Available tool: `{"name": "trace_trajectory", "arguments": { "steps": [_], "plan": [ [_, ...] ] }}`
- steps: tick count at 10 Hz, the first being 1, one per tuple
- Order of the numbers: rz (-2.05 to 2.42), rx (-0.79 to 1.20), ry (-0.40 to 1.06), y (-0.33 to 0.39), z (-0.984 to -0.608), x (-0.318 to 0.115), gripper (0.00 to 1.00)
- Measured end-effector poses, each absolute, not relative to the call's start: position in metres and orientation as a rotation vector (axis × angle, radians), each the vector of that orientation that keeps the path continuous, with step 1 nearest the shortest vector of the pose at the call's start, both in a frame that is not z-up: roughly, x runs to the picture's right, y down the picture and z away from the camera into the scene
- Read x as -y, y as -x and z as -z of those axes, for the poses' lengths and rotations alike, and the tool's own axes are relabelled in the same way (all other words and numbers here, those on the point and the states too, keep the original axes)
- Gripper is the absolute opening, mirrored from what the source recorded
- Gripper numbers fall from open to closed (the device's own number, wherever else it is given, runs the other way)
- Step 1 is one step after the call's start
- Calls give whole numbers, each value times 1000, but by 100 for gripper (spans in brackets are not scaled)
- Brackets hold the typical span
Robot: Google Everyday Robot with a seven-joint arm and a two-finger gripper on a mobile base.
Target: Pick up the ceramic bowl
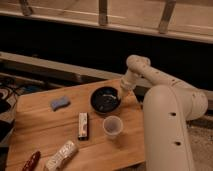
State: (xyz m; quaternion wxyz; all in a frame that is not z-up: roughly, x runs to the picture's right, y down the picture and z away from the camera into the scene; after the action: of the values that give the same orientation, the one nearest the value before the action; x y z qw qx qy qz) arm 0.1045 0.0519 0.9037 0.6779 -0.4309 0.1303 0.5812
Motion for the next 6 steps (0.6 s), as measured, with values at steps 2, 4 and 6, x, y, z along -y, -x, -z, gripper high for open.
{"name": "trace_trajectory", "arguments": {
  "steps": [2,4,6],
  "plan": [
    [-1304,-289,976,-107,-897,-42,0],
    [-1290,-282,986,-105,-891,-36,0],
    [-1284,-282,994,-105,-886,-33,0]
  ]
}}
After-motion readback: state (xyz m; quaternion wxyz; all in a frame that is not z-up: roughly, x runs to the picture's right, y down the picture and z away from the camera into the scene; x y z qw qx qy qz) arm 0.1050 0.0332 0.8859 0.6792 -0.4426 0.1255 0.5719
